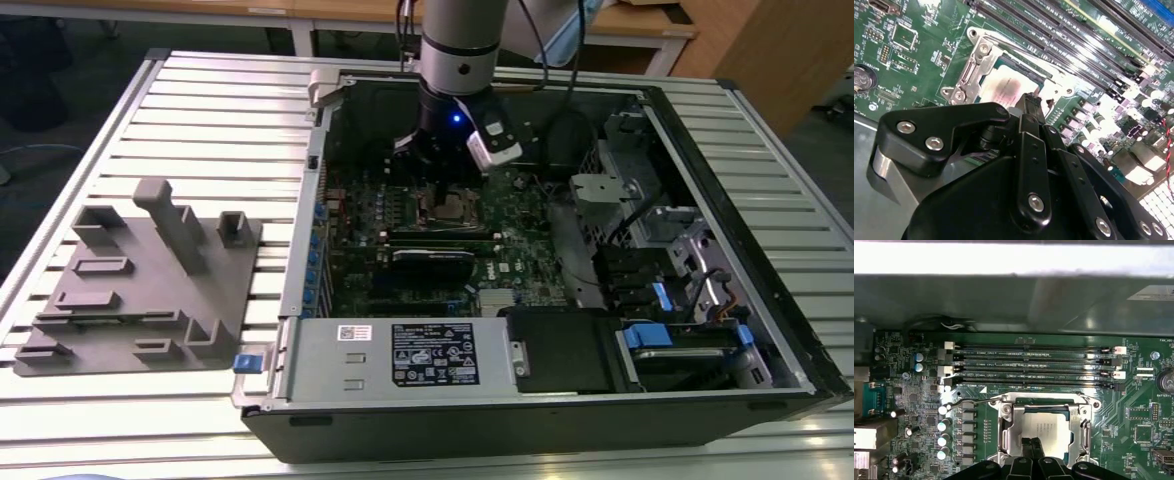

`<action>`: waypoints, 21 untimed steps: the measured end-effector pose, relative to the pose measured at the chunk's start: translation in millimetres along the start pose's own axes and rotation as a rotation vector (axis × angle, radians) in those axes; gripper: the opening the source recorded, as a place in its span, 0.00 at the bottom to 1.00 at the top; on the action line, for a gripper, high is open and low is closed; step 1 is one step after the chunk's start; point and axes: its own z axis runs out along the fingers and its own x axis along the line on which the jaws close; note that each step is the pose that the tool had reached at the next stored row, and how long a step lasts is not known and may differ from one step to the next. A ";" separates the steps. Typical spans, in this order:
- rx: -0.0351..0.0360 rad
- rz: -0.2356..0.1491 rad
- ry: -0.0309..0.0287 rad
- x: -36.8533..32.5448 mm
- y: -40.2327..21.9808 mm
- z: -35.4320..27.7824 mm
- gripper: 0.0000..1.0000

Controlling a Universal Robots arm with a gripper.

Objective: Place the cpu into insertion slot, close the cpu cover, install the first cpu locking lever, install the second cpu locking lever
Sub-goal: 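Close the cpu cover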

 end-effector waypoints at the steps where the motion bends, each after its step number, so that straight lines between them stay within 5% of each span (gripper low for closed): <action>1: 0.0001 0.000 0.0000 0.0 0.0 0.0 0.11; 12: -0.0002 0.000 -0.0006 4.2 0.0 -2.9 0.11; 21: -0.0001 0.000 -0.0019 9.7 0.0 2.2 0.11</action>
